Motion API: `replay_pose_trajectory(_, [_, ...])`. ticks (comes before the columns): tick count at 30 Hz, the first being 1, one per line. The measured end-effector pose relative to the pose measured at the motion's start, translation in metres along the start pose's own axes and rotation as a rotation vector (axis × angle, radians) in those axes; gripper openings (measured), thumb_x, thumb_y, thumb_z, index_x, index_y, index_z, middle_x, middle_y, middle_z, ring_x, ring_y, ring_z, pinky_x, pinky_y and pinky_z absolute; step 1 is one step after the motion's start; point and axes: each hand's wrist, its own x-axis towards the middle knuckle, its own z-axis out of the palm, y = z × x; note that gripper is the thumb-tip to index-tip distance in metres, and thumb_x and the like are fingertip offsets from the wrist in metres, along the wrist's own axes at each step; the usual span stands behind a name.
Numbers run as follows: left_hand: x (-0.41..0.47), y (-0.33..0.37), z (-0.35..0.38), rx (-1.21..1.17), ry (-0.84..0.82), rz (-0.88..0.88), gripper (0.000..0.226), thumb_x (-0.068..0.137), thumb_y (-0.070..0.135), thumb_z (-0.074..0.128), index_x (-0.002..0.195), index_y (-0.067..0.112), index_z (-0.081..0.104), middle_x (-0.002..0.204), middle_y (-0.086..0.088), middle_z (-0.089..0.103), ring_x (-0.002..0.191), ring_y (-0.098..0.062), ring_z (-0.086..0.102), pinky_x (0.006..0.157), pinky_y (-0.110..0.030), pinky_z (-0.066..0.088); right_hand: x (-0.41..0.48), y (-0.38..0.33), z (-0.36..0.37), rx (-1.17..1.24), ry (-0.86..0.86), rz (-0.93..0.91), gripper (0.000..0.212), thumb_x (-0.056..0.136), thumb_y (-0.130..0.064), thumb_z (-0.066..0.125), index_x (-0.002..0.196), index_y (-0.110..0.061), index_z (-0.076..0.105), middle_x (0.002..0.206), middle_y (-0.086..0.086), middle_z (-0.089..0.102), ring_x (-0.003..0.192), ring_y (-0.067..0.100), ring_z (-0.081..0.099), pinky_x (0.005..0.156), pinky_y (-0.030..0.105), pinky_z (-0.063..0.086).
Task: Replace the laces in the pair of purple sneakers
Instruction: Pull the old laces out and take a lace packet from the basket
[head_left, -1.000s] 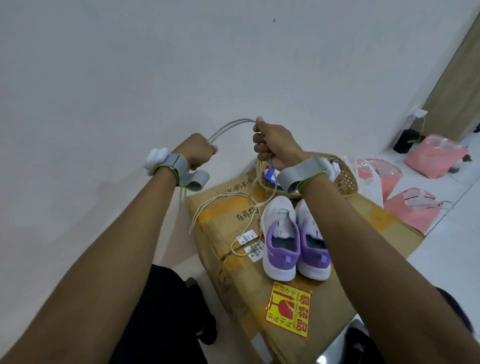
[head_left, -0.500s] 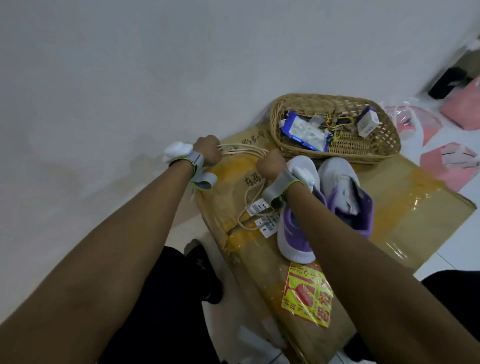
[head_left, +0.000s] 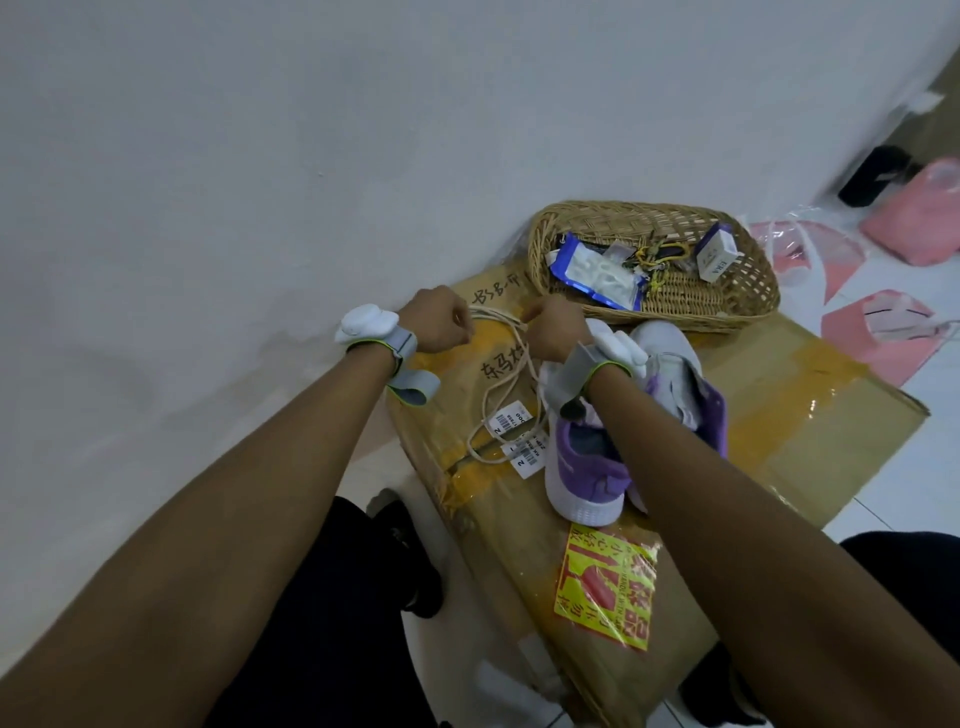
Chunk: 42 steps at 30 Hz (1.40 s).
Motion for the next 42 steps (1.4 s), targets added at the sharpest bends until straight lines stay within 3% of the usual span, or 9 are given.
replay_pose_trajectory(4, [-0.026,0.024,0.006,-0.001,-0.342,0.141,0.018,0.089,0.017,0.071,0.104,0.023,0.079,0.079,0.013,0.071,0.075,-0.012,0.064,0.071,-0.029,0.053,-0.011,0.01,-0.016,-0.019,-0.068,-0.138,0.028,0.089,0.002,0.055,0.105,-0.006,0.076,0.112,0.013,0.071,0.105,0.029,0.065,0.088,0.029,0.049])
replay_pose_trajectory(9, [-0.035,0.034,0.035,0.027,-0.555,0.137,0.016,0.09,0.022,0.07,0.102,0.027,0.079,0.091,0.007,0.075,0.073,-0.006,0.069,0.063,-0.027,0.058,-0.03,0.016,-0.013,-0.084,-0.179,-0.249,0.027,0.091,0.0,0.056,0.108,-0.008,0.075,0.112,0.009,0.072,0.106,0.025,0.065,0.084,0.024,0.047])
replay_pose_trajectory(11, [-0.037,0.037,0.041,0.055,-0.618,0.124,0.013,0.088,0.022,0.071,0.097,0.027,0.08,0.092,-0.001,0.077,0.082,-0.023,0.069,0.071,-0.038,0.06,-0.035,0.017,-0.011,-0.1,-0.181,-0.266,0.027,0.092,-0.002,0.056,0.112,-0.008,0.074,0.116,0.007,0.071,0.108,0.023,0.064,0.083,0.019,0.041])
replay_pose_trajectory(13, [-0.036,0.039,0.038,0.086,-0.639,0.119,0.017,0.091,0.019,0.069,0.104,0.022,0.08,0.076,0.005,0.074,0.062,-0.015,0.06,0.059,-0.032,0.054,-0.033,0.018,-0.011,-0.053,-0.173,-0.272,0.026,0.091,-0.001,0.057,0.11,-0.007,0.074,0.114,0.01,0.072,0.106,0.024,0.065,0.086,0.022,0.044])
replay_pose_trajectory(18, [-0.019,0.048,0.008,0.045,-0.381,0.11,0.02,0.092,0.011,0.066,0.107,0.017,0.078,0.086,0.006,0.07,0.064,-0.006,0.055,0.055,-0.016,0.045,-0.021,0.029,-0.033,0.144,-0.006,-0.196,0.024,0.086,0.0,0.056,0.097,-0.007,0.076,0.099,0.013,0.074,0.094,0.026,0.069,0.083,0.03,0.054])
replay_pose_trajectory(26, [0.06,0.087,-0.015,-0.147,0.158,-0.016,0.017,0.089,0.016,0.063,0.089,0.009,0.079,0.089,-0.01,0.075,0.081,-0.027,0.069,0.07,-0.031,0.055,0.04,0.055,-0.085,0.172,0.221,-0.028,0.022,0.089,-0.005,0.054,0.105,-0.008,0.068,0.112,0.016,0.067,0.098,0.033,0.063,0.076,0.034,0.05])
replay_pose_trajectory(30, [0.112,0.109,-0.001,-0.168,0.244,-0.065,0.014,0.091,0.019,0.062,0.096,0.012,0.073,0.111,-0.016,0.072,0.103,-0.035,0.066,0.089,-0.037,0.055,0.08,0.072,-0.087,-0.017,0.2,-0.003,0.029,0.092,-0.008,0.051,0.12,-0.002,0.059,0.122,0.02,0.06,0.108,0.037,0.058,0.086,0.038,0.05])
replay_pose_trajectory(36, [0.166,0.106,0.03,0.018,0.192,-0.174,0.045,0.091,0.044,0.061,0.113,0.005,0.065,0.115,-0.017,0.068,0.1,-0.038,0.066,0.084,-0.039,0.054,0.11,0.097,-0.067,-0.16,0.115,0.019,0.038,0.093,-0.016,0.057,0.128,-0.002,0.053,0.131,0.021,0.053,0.117,0.036,0.054,0.094,0.039,0.046])
replay_pose_trajectory(42, [0.171,0.114,0.019,-0.375,0.288,-0.337,0.043,0.083,0.032,0.074,0.11,-0.001,0.068,0.107,-0.015,0.072,0.096,-0.031,0.068,0.07,-0.033,0.052,0.105,0.107,-0.071,-0.048,0.097,-0.008,0.038,0.099,-0.015,0.05,0.134,-0.001,0.047,0.135,0.02,0.051,0.122,0.033,0.052,0.092,0.034,0.041])
